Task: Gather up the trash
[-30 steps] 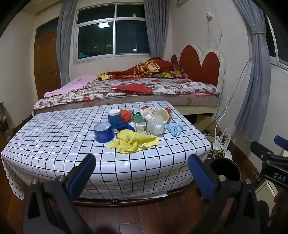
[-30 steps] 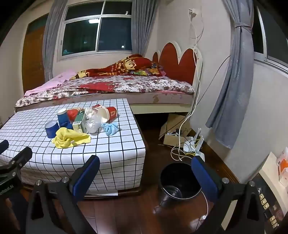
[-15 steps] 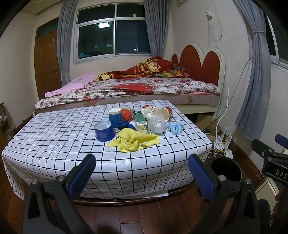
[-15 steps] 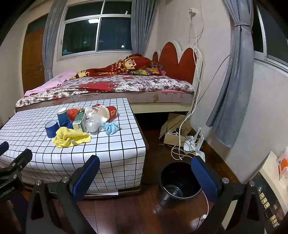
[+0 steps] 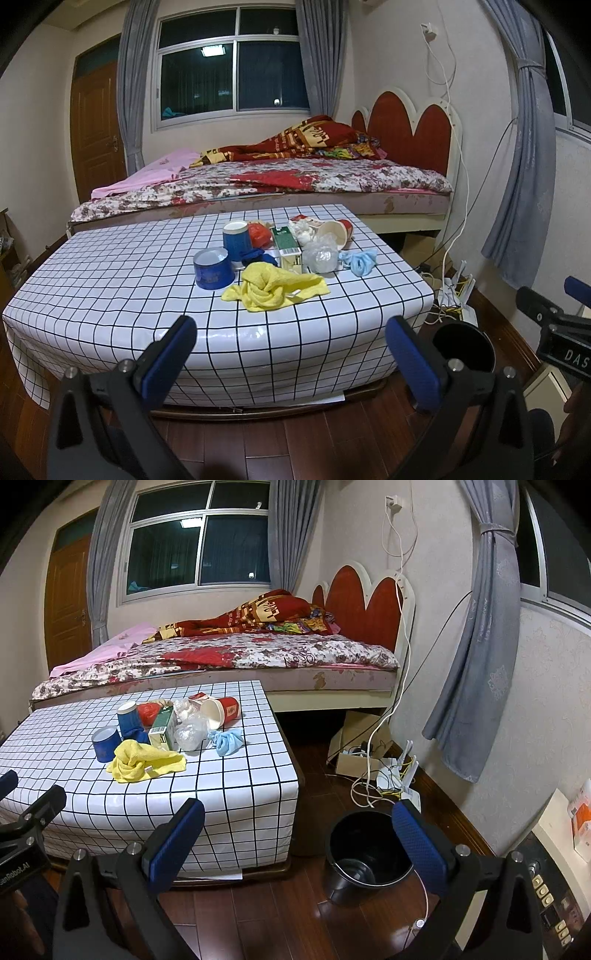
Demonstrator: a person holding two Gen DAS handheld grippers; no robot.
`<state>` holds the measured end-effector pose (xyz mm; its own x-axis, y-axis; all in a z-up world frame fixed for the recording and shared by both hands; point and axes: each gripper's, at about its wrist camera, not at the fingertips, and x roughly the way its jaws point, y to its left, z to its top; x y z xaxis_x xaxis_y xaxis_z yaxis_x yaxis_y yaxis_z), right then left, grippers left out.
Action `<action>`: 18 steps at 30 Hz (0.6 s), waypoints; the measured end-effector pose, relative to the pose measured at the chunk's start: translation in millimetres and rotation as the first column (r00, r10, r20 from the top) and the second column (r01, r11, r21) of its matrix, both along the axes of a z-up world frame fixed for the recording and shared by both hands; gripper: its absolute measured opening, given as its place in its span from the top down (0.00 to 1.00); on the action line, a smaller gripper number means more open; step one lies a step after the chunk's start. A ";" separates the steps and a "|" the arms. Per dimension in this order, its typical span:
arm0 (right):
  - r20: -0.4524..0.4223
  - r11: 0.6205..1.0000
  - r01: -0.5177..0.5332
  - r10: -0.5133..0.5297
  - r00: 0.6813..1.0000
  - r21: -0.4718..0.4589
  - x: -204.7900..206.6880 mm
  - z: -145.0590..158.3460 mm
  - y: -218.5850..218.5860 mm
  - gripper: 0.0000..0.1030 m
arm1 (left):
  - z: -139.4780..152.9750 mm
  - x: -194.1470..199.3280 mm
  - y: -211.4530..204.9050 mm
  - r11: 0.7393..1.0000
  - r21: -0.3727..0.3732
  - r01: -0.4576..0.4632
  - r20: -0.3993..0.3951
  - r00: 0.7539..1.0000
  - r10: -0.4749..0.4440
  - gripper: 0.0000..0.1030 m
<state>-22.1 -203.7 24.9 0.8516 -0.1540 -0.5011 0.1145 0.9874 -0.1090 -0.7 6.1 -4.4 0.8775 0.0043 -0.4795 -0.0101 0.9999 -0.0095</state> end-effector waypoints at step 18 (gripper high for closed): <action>-0.001 1.000 -0.002 0.002 1.000 0.001 0.5 -1.8 0.2 0.01 | -0.6 -2.0 -0.6 1.000 -0.003 0.000 -0.001 1.000 0.000 0.01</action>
<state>-21.7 -203.6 23.2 0.8513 -0.1519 -0.5022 0.1126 0.9878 -0.1080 -2.7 5.5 -5.0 0.8769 0.0025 -0.4806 -0.0098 0.9999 -0.0126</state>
